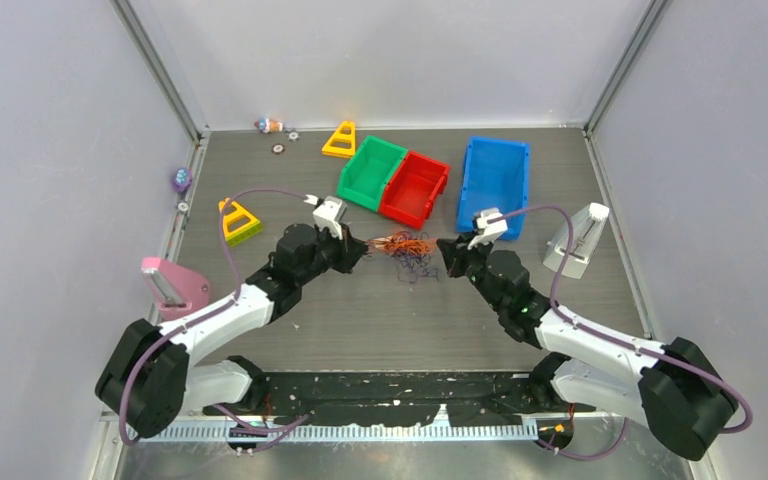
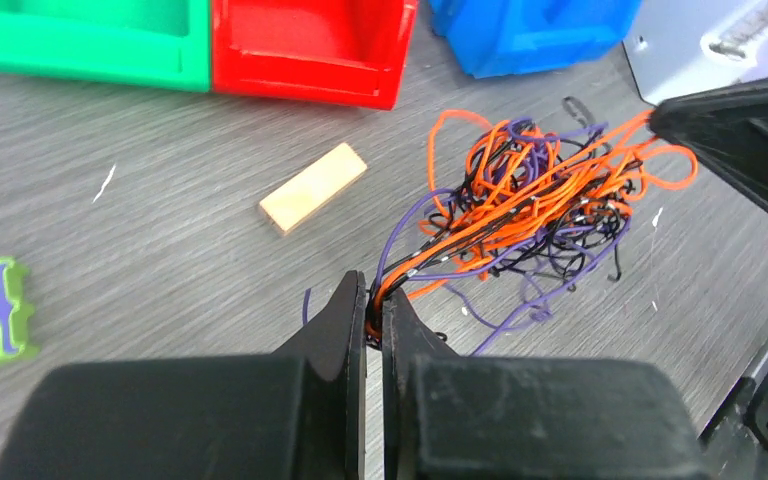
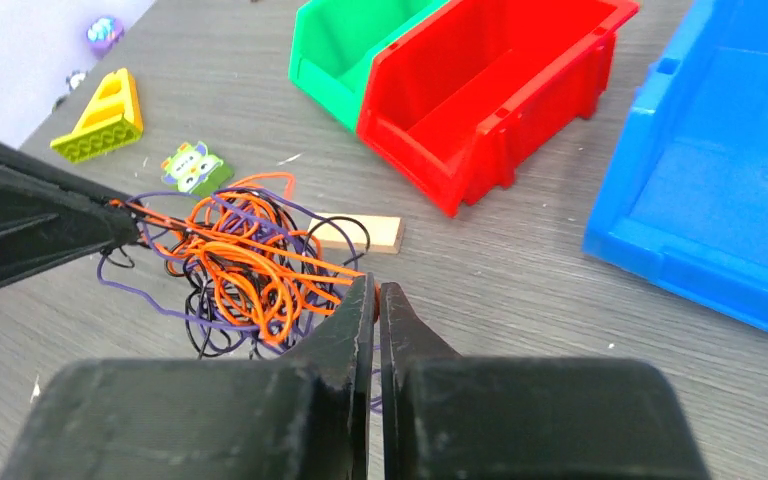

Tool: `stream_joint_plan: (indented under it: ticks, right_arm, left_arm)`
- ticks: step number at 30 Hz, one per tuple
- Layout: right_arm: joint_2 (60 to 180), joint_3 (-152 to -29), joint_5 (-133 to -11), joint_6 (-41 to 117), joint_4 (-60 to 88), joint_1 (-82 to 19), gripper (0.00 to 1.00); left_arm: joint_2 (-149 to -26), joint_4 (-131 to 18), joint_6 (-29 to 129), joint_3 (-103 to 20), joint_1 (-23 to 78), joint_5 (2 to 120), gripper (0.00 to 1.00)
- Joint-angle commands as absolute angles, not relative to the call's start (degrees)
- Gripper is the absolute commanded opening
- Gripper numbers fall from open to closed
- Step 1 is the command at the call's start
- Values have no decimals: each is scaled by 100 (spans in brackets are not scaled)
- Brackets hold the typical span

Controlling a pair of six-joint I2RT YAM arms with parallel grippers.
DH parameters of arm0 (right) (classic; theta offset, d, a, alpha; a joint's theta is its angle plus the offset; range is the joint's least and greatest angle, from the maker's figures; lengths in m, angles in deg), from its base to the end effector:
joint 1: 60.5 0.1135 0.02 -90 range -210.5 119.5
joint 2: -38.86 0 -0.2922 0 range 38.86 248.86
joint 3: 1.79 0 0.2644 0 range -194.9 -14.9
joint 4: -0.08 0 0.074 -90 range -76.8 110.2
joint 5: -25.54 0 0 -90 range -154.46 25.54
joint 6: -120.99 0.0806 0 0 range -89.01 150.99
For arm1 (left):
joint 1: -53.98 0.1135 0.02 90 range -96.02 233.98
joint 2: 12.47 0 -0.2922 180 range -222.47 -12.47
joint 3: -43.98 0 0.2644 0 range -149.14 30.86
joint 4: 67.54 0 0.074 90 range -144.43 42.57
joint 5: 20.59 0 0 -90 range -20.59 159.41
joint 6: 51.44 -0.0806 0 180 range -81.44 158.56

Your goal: Untangle the cables

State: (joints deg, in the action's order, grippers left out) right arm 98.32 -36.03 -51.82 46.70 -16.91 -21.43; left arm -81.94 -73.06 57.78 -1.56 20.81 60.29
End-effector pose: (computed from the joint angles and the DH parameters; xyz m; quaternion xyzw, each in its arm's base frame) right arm 0.2144 0.1513 0.2307 -0.0816 0.7505 0.2254 0.6159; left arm 0.2482 -0.1775 0.2314 0.1443 0.7969 -0.3152 0.4947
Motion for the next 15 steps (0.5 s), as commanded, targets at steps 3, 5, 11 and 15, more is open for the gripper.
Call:
stream_joint_plan:
  ticks: [3, 5, 11, 15]
  right_arm:
    - [9106, -3154, -2648, 4748, -1446, -2335, 5]
    - [8982, -3091, -2502, 4795, -1435, -2335, 5]
    - [8884, -3082, -1892, 5047, -1242, -2333, 5]
    - [8851, -3024, -2343, 4891, -1534, -2335, 5]
  left_arm:
    - [-7654, -6663, 6079, 182, 2410, 8834, 0]
    - [-7538, -6511, 6206, 229, 2425, 9283, 0]
    - [-7339, -6148, 6963, 364, 2734, 9769, 0]
    - [-7326, -6856, 6567, 518, 2814, 8587, 0]
